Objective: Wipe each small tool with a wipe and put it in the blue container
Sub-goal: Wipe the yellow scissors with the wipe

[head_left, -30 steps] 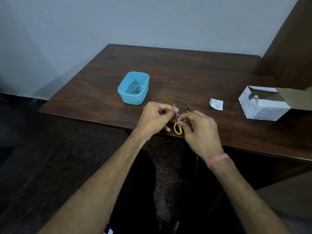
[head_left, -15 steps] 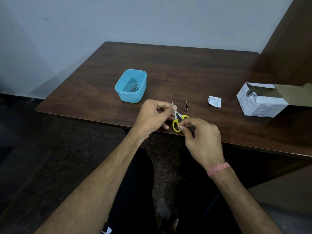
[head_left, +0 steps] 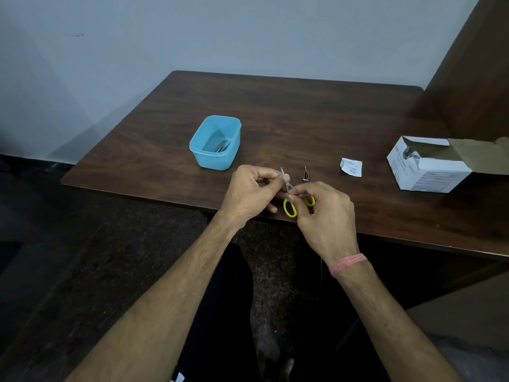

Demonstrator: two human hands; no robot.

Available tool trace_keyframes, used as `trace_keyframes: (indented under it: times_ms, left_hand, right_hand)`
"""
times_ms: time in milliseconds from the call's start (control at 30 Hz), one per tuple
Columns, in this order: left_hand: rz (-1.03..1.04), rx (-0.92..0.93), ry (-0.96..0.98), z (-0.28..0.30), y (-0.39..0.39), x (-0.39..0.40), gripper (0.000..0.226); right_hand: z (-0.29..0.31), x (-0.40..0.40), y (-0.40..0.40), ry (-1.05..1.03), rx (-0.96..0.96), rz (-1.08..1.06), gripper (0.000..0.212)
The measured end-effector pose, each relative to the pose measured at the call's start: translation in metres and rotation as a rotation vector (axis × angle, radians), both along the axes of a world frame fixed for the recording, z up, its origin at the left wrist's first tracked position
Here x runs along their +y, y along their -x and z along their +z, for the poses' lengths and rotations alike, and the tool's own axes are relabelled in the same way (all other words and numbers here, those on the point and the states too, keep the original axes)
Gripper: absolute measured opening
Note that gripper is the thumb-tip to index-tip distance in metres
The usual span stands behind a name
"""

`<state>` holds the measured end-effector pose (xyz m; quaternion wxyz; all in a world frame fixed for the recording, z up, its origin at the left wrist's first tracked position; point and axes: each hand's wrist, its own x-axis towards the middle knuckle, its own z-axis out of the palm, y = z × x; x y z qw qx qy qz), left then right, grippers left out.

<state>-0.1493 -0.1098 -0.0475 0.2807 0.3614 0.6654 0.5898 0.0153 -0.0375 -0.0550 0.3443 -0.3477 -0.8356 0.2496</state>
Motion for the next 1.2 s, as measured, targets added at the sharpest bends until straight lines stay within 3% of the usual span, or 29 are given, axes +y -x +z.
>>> trace_keyframes:
  times_ms: [367,833,1033,1200]
  left_hand:
    - [0.016,0.006,0.006,0.000,0.000,0.000,0.014]
    - [0.033,-0.015,0.005,0.000,-0.001,0.000,0.018]
    - [0.035,-0.020,0.002,0.002,-0.002,0.000,0.016]
    - [0.045,-0.109,-0.042,0.006,-0.002,-0.003,0.018]
  right_hand:
    - [-0.007,-0.007,-0.003,0.004,0.084,0.036,0.009]
    - [-0.016,-0.021,-0.032,-0.124,-0.054,0.012,0.008]
    - [-0.008,-0.012,-0.029,-0.066,-0.132,0.020,0.010]
    - [-0.003,0.002,-0.019,0.039,-0.051,0.071,0.013]
